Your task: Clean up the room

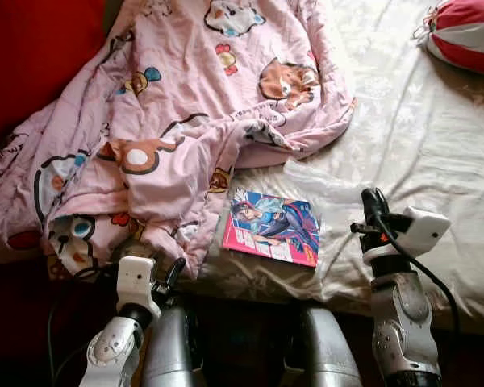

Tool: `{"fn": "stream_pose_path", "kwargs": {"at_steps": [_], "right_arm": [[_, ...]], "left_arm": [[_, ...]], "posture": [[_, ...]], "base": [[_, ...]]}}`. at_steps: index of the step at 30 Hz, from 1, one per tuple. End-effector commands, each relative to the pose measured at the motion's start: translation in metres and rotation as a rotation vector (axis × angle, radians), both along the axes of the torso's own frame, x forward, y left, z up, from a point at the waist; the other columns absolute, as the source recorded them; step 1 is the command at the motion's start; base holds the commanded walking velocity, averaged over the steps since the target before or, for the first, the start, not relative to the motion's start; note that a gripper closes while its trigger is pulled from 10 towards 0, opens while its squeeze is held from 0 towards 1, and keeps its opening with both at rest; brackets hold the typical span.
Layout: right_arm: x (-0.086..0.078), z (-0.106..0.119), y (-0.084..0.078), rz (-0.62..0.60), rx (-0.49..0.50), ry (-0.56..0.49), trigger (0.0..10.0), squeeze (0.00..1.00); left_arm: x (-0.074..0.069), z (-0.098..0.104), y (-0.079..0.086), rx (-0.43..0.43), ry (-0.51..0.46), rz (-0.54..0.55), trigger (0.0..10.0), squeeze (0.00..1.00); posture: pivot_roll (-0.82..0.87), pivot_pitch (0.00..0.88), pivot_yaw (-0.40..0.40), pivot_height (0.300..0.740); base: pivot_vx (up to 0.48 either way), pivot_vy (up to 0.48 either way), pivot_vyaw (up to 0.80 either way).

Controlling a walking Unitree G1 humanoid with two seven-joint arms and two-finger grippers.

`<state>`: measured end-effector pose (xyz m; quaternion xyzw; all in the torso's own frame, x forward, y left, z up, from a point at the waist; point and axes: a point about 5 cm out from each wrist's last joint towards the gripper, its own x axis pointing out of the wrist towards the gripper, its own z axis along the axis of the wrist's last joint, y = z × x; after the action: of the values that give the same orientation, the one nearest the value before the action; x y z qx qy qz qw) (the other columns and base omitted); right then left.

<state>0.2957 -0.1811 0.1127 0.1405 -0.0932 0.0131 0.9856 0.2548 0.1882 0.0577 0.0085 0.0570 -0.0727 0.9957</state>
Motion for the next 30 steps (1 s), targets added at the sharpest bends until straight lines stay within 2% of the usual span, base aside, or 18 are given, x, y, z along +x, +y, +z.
{"fn": "stream_pose_path", "kwargs": {"at_steps": [1,4,9,18,23,30], "right_arm": [[-0.006,-0.017,-0.007,-0.024,0.0,0.088,10.0,0.0],[-0.005,-0.019,-0.01,-0.022,-0.037,0.131,10.0,0.0],[0.0,-0.016,-0.009,-0.014,-0.043,0.123,10.0,0.0],[0.001,-0.046,-0.009,-0.016,-0.058,0.232,10.0,0.0],[0.002,-0.066,-0.013,-0.039,-0.054,0.322,10.0,0.0],[-0.005,-0.091,-0.02,-0.079,-0.058,0.447,10.0,0.0]], "left_arm": [[-0.006,-0.018,0.007,-0.003,0.066,0.048,10.0,0.0],[0.0,-0.02,0.011,-0.033,0.071,0.089,10.0,0.0],[0.006,-0.02,0.012,-0.037,0.064,0.093,10.0,0.0],[0.013,-0.034,0.014,-0.038,0.107,0.113,10.0,0.0],[0.019,-0.043,0.017,-0.027,0.166,0.123,10.0,0.0],[0.024,-0.049,0.016,-0.014,0.215,0.125,10.0,0.0]], "posture": [[0.05,0.252,-0.056,0.606],[0.06,0.244,-0.064,0.606],[0.05,0.22,-0.063,0.626],[0.05,0.145,-0.062,0.691],[0.05,0.092,-0.053,0.731],[0.06,0.044,-0.041,0.74]], "base": [[0.0,0.0,0.0],[0.0,0.0,0.0],[0.0,0.0,0.0],[0.0,0.0,0.0],[0.0,0.0,0.0],[0.0,0.0,0.0]]}}
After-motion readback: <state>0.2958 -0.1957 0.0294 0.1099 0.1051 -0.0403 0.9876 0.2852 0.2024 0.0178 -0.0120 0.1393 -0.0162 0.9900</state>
